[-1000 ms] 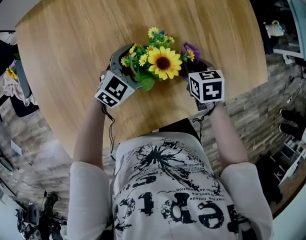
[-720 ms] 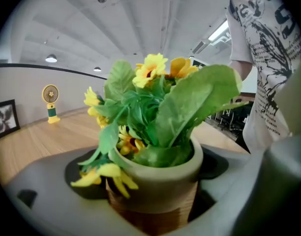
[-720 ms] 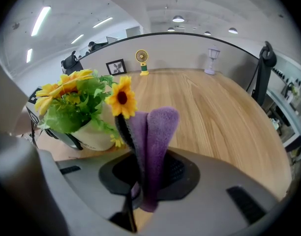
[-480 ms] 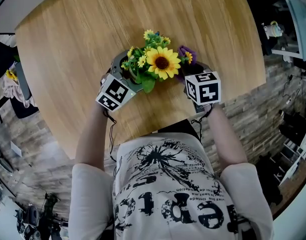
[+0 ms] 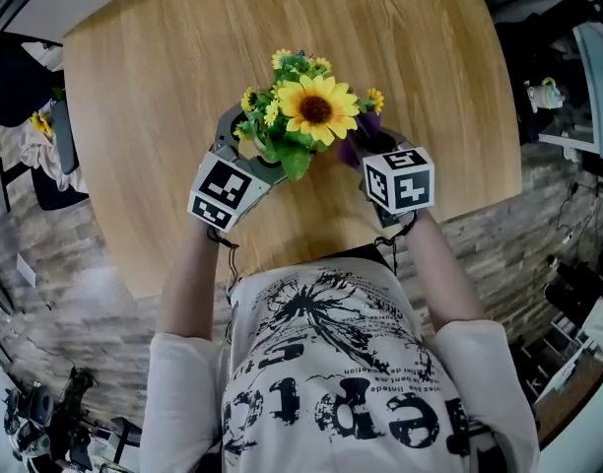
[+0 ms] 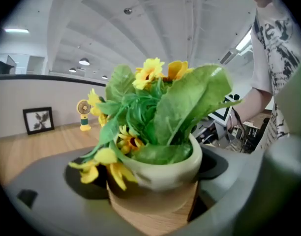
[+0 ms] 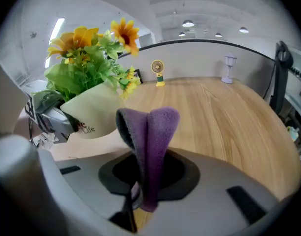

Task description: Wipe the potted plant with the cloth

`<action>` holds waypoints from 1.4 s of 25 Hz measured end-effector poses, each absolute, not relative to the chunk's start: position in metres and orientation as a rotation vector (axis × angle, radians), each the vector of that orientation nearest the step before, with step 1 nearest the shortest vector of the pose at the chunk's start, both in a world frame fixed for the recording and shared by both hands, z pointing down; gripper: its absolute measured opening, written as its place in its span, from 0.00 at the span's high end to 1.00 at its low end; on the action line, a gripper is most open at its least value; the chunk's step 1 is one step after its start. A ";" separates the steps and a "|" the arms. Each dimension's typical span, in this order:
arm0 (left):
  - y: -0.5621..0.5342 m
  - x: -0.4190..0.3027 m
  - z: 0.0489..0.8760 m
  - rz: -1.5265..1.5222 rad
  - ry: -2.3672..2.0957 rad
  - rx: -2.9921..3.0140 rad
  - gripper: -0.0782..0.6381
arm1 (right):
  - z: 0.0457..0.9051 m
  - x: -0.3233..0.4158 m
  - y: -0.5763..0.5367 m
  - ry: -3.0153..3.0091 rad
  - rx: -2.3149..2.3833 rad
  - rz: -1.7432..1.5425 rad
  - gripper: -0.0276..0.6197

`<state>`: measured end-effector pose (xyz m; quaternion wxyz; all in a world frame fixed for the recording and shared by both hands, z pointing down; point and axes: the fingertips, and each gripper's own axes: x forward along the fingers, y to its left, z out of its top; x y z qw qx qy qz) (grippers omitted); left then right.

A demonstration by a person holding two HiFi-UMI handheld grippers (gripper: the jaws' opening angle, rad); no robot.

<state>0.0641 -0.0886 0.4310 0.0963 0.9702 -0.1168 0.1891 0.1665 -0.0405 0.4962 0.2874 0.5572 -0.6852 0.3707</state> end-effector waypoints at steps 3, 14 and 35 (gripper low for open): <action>-0.091 0.063 0.406 0.519 -0.438 2.883 0.17 | 0.479 0.153 -0.047 -1.949 1.465 0.979 0.84; -0.097 0.034 0.341 0.418 -0.683 2.861 0.17 | 0.409 0.081 -0.074 -2.337 1.327 0.768 0.84; -0.113 0.015 0.303 0.150 -0.617 2.852 0.17 | 0.387 -0.021 -0.071 -2.505 0.951 0.450 0.84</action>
